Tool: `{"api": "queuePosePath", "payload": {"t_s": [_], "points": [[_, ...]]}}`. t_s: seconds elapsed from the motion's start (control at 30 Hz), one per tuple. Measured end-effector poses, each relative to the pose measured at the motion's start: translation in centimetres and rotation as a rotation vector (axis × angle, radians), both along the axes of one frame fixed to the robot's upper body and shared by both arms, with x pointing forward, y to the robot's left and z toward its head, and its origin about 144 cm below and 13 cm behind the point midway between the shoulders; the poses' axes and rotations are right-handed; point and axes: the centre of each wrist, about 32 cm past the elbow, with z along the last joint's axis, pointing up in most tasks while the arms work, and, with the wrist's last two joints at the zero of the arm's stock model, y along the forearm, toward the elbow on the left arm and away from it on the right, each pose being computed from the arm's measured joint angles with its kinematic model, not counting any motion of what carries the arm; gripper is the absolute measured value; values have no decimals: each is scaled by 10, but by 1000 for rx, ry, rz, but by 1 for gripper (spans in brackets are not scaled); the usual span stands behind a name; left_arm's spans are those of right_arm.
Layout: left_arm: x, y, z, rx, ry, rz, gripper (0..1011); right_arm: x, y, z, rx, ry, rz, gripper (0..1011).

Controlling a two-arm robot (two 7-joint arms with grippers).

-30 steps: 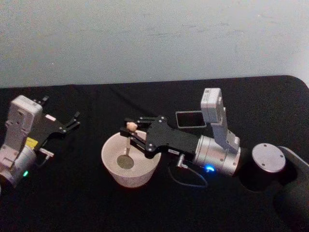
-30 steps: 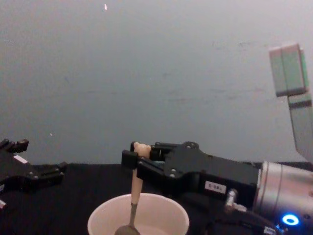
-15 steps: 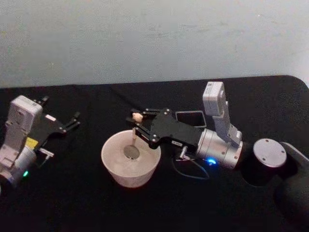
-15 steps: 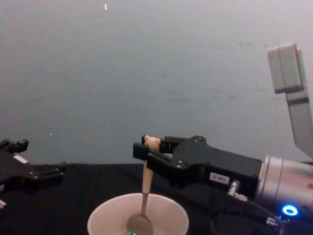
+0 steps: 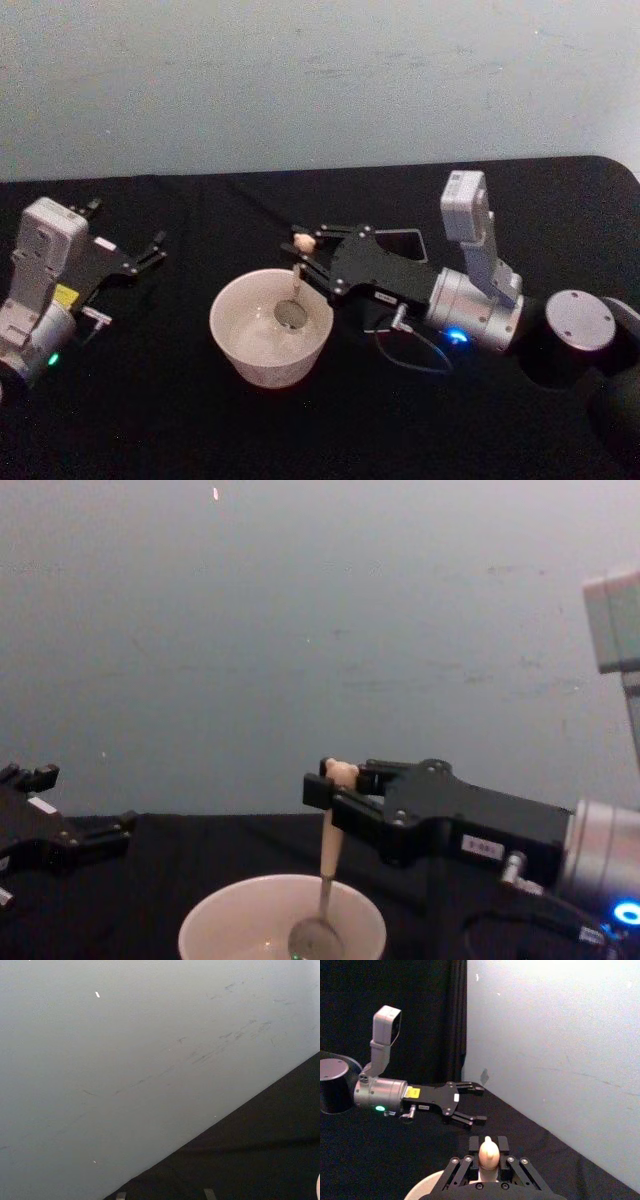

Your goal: Pick up the stirring spoon with one hand, stir inside the cup, then place it back in its original position.

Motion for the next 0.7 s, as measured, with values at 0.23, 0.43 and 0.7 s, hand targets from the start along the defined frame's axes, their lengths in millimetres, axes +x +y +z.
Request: {"api": "queuePosePath", "payload": {"t_s": [0.23,0.43,0.7], "points": [[0,0,0,0,0,0,1001,-14,-7,-1,-3,14,33,213],[0,0,0,0,0,0,1001,-25,-4,-4,-15,35,80,213],[0,0,0,0,0,0,1001,-22,15,-2,11,31,112,213]]}}
